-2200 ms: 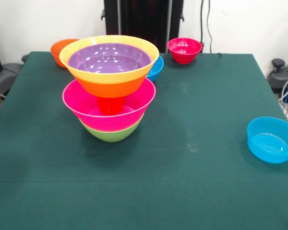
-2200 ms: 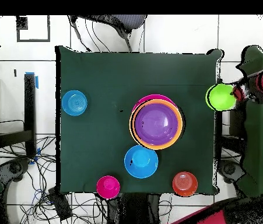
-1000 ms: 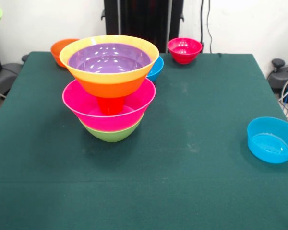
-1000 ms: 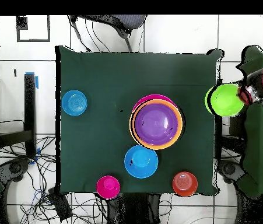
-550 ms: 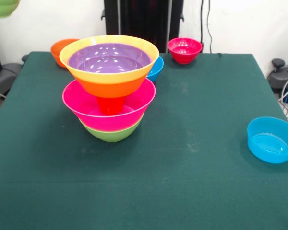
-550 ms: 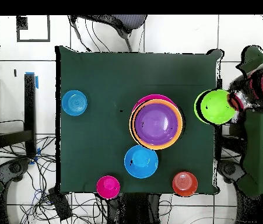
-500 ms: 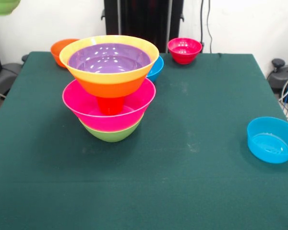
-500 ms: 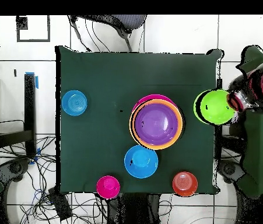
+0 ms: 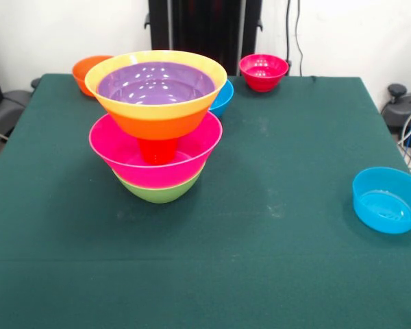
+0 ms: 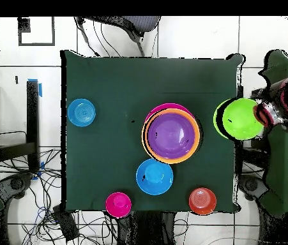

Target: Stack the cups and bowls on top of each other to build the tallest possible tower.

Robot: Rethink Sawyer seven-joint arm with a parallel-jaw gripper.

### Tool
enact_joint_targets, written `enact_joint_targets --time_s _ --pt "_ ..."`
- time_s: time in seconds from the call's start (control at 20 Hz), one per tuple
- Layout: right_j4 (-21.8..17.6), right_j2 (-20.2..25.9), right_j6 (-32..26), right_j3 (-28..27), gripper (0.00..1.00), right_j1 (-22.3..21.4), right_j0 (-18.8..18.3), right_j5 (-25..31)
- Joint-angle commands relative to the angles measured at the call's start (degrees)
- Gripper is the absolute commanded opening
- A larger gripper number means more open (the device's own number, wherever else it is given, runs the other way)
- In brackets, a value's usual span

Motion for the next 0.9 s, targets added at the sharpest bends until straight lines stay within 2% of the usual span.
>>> enact_joint_targets --time_s 0.05,0.65,0.9 --pt "1.26 -3.47 11.12 11.02 0.00 -1.14 3.41 0.94" --pt "5.39 -7.11 11.94 23.11 0.00 -4.83 3.85 -8.26" --pt "5.98 -7.64 11.46 25.48 0.00 -4.92 3.65 -11.19"
